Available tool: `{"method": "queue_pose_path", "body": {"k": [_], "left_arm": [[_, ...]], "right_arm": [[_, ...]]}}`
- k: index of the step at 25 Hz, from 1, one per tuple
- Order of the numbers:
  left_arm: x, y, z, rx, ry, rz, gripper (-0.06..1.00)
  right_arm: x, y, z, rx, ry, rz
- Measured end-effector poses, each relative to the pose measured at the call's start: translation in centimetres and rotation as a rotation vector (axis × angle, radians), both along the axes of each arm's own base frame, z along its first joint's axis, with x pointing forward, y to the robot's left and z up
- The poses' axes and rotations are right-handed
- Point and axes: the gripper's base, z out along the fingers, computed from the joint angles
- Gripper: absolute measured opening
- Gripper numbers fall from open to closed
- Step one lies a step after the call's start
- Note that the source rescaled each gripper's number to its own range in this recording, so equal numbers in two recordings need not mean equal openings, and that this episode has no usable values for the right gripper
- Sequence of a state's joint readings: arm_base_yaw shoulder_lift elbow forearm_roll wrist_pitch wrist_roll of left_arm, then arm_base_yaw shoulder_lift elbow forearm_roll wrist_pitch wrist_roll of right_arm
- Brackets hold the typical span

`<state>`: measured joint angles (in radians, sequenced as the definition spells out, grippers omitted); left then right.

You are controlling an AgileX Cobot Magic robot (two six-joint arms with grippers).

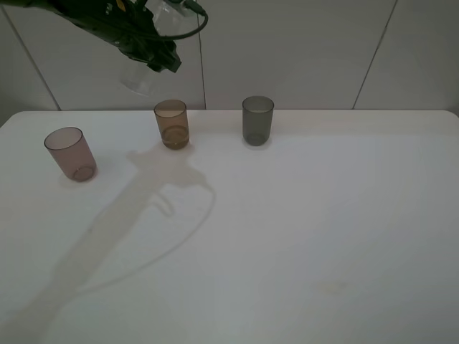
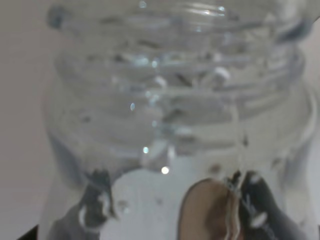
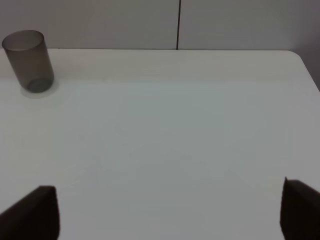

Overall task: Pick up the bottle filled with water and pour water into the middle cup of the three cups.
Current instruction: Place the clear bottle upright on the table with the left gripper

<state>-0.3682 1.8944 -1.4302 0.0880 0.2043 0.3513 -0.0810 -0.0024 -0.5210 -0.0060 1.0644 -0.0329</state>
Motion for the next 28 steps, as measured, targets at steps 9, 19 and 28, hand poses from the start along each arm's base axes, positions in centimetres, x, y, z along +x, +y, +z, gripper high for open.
{"method": "queue_pose_path", "body": {"k": [9,19,28], "left_arm": [[-4.2,-6.1,-3.2,-0.322,0.001,-0.001,0.02],[-9.2,-5.8,-10.0,-0.467,-0.231,-0.135,0.02],[-10.2,-6.6,-15.3,-0.556,-0.131,-0.222,0.02]], "right_arm": [[0.0,0.0,0.0,0.0,0.0,0.0],[0.0,0.0,0.0,0.0,0.0,0.0],[0.0,0.0,0.0,0.0,0.0,0.0]]}}
